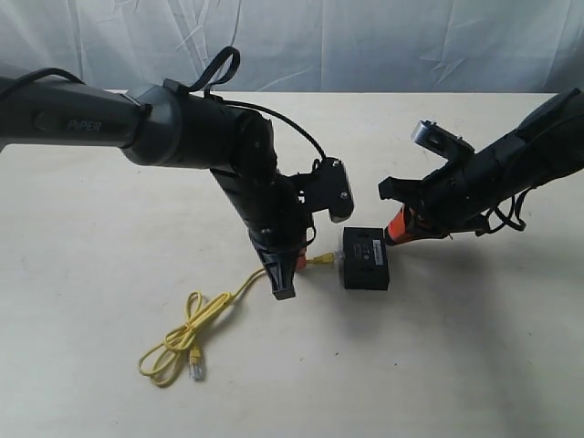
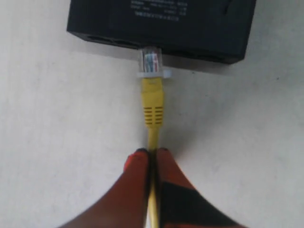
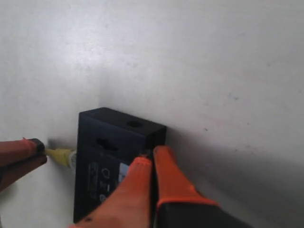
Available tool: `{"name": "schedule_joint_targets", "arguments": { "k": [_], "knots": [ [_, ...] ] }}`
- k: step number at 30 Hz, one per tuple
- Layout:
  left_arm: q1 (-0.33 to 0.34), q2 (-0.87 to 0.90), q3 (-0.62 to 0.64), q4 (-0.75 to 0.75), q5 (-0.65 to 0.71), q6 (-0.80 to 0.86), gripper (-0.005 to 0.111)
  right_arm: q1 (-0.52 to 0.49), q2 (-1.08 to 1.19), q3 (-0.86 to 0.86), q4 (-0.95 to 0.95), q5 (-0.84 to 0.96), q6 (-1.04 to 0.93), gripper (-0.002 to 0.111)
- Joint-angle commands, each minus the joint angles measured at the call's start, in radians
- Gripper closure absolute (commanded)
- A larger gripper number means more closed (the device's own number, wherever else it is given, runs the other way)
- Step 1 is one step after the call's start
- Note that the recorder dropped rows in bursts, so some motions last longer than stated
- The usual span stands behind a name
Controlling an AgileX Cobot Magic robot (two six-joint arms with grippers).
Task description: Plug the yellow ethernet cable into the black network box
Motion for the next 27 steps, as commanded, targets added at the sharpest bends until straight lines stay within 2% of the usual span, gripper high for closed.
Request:
{"name": "schedule_joint_targets", "arguments": {
  "k": [1, 27],
  "knots": [
    [-0.001, -0.002, -0.005, -0.006, 0.043, 0.035, 0.107, -0.001, 0.005, -0.004, 0.002, 0.009, -0.014, 0.109],
    [-0.001, -0.004, -0.005, -0.016, -0.012, 0.08, 0.107, -0.001, 0.063, -0.011, 0.047, 0.038, -0.092, 0.109]
  ]
}}
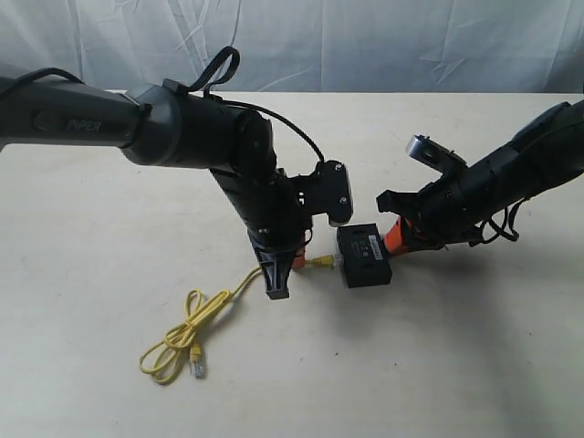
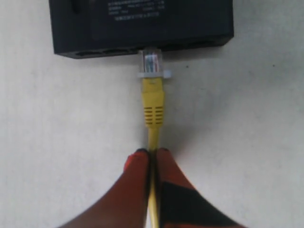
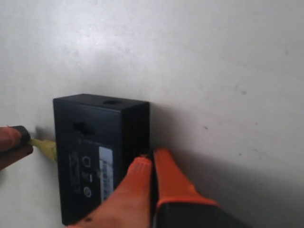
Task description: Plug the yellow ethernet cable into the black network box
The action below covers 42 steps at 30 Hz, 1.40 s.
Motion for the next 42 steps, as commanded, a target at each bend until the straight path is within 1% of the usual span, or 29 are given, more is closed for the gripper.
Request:
{"name": "schedule_joint_targets", "arguments": {
  "k": [1, 6, 9, 29, 33, 36, 42],
  "knots": [
    [-0.001, -0.004, -0.005, -0.013, -0.013, 0.002, 0.107, -0.001, 0.002, -0.003, 0.012, 0.003, -0.012, 0.109],
    [-0.001, -0.005, -0.005, -0.009, 0.019, -0.005, 0.107, -0.001, 0.002, -0.003, 0.006, 0.011, -0.012, 0.109],
    [-0.001, -0.005, -0.005, 0.038, 0.027, -0.05, 0.107, -0.001, 0.002, -0.003, 0.006, 0.015, -0.012, 0.109],
    [0.001, -0.038, -0.005, 0.055, 0.007, -0.041, 0.107, -0.001, 0.002, -0.003, -0.008, 0.009, -0.012, 0.109],
    [0.001, -0.038, -0.005, 0.081, 0.016, -0.084, 0.107, -0.001, 0.002, -0.003, -0.004, 0.009, -0.012, 0.109],
    [0.018, -0.04, -0.005, 0.091, 0.038, -0.136, 0.107, -0.002, 0.0, -0.003, -0.002, 0.009, -0.012, 0.109],
    [0.038, -0.041, 0.021, 0.067, 0.028, -0.127, 0.107, -0.004, -0.021, -0.006, -0.017, 0.009, -0.012, 0.109]
  ]
}}
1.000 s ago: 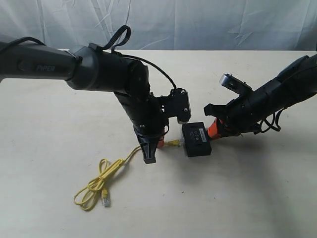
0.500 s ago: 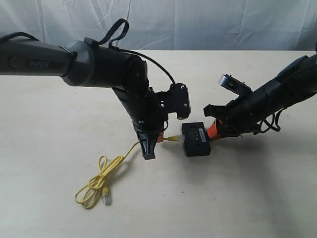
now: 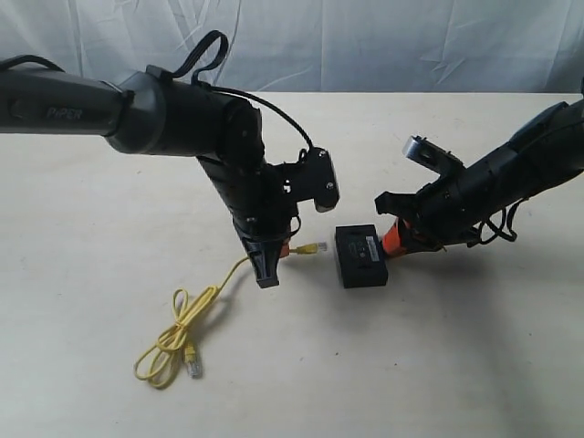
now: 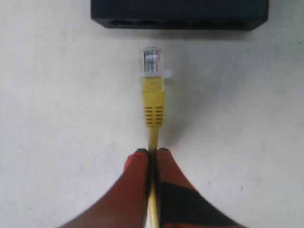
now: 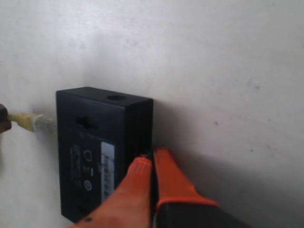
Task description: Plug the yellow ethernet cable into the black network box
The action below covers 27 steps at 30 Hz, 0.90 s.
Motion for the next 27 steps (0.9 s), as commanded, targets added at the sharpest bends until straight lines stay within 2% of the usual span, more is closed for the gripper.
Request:
{"name": "schedule_joint_targets", "arguments": {
  "k": [1, 6, 11, 16, 21, 27],
  "knots": [
    [0.01, -0.015, 0.026, -0.031, -0.007, 0.009, 0.107, -0.009, -0.023, -0.012, -0.02, 0.002, -0.003, 0.109],
    [0.01, -0.015, 0.049, -0.145, -0.025, 0.145, 0.107, -0.043, -0.016, -0.043, -0.027, 0.08, 0.003, 0.109],
    [0.01, -0.015, 0.049, -0.154, -0.04, 0.159, 0.107, -0.041, -0.005, -0.043, -0.016, 0.066, 0.003, 0.109],
    [0.01, -0.015, 0.049, -0.265, 0.013, 0.283, 0.107, -0.041, 0.008, -0.043, 0.036, 0.063, -0.028, 0.109],
    [0.01, -0.015, 0.049, -0.328, 0.039, 0.337, 0.107, -0.041, 0.008, -0.043, 0.086, 0.067, -0.07, 0.109],
    [0.01, -0.015, 0.049, -0.312, 0.037, 0.324, 0.107, -0.041, 0.008, -0.043, 0.092, 0.067, -0.075, 0.109]
  ]
}}
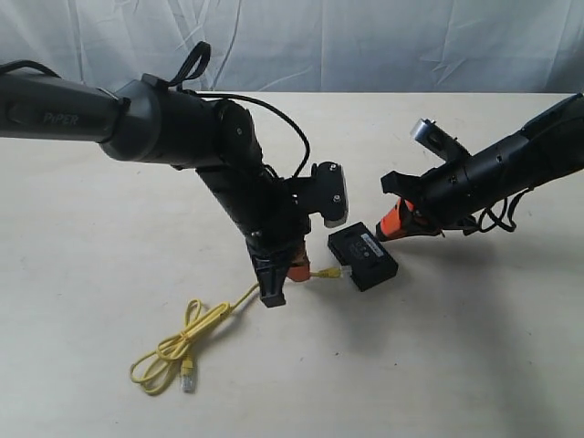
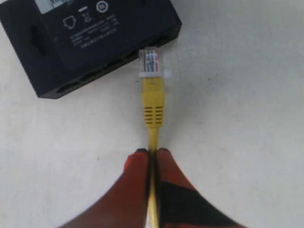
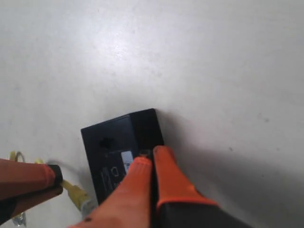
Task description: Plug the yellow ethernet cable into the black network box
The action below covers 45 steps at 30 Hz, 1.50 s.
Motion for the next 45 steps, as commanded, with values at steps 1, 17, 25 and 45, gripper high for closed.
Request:
{"name": "schedule_joint_targets", "arguments": {
  "k": [1, 17, 25, 45],
  "knots": [
    [0.004, -0.012, 0.007, 0.014, 0.008, -0.024, 0.107, -0.002, -0.001, -0.004, 0.008, 0.001, -0.016, 0.109],
    [-0.065, -0.025, 0.007, 0.35, -0.075, -0.459, 0.107, -0.004, -0.001, -0.004, 0.001, -0.016, -0.015, 0.109],
    [-0.065, -0.002, 0.007, 0.39, -0.124, -0.459, 0.107, -0.002, -0.001, -0.004, 0.019, -0.043, -0.015, 0.109],
    [-0.065, 0.0, 0.007, 0.386, -0.176, -0.451, 0.107, 0.044, 0.022, -0.004, 0.02, -0.043, -0.015, 0.109]
  ]
}}
